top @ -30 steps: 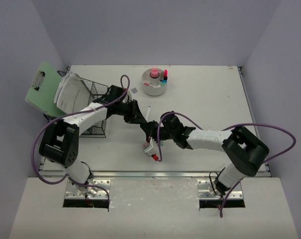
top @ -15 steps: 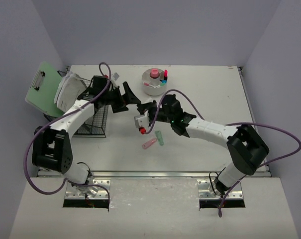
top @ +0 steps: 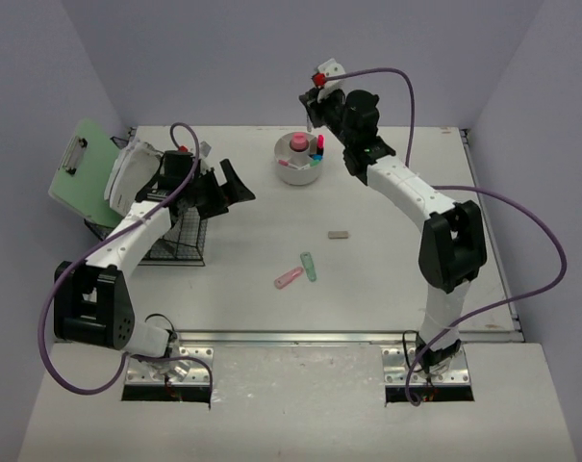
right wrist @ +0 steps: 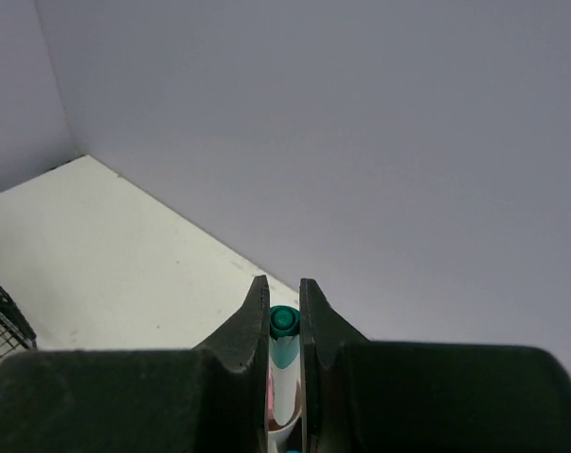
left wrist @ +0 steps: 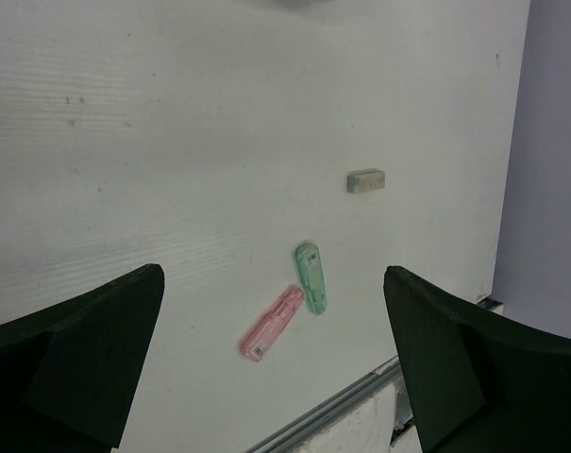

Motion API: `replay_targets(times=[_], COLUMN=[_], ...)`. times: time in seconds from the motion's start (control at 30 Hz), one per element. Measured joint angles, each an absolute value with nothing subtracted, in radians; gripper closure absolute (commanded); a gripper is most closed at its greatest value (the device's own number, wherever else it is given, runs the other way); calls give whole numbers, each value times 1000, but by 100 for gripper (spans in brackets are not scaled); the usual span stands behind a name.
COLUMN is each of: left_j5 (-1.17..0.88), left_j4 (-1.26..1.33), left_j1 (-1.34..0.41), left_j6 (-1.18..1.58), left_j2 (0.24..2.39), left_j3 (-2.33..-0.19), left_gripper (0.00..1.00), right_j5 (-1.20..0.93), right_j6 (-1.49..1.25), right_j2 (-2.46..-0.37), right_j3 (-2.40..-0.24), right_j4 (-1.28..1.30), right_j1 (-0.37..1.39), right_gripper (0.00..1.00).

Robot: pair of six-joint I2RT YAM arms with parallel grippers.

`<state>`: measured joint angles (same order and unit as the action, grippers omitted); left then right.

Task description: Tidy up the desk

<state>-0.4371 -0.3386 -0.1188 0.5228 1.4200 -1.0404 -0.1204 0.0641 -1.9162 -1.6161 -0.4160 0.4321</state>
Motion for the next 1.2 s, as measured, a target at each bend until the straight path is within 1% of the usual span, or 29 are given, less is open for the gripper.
replay_targets(times=[0.23,0.4,0.67,0.97,1.2], left_j5=[-437,-442,-446,-448,-448], left_j4=[-339,-335,-333,-334,-333], left_j1=[-119,-118,-116,-111,-109], left_j6=[521,521,521,521,521], left_j2=[1423,1440,1467,1494,1495], left_j3=[-1039,-1039,-1039,-1039,-1039], left_gripper=[0,0,0,0,0], right_j5=[0,56,154,178,180], right_j6=[-157,-247,-286,-334,-307], right_j2=[-2020,-2056,-2094,-2182,-2204], right_j3=[-1629,-1637,-1662,-1682,-1681], right_j4=[-372,-328,-333,-330,-363], right_j1=[444,434,424,412,404], right_gripper=[100,100,100,100,100])
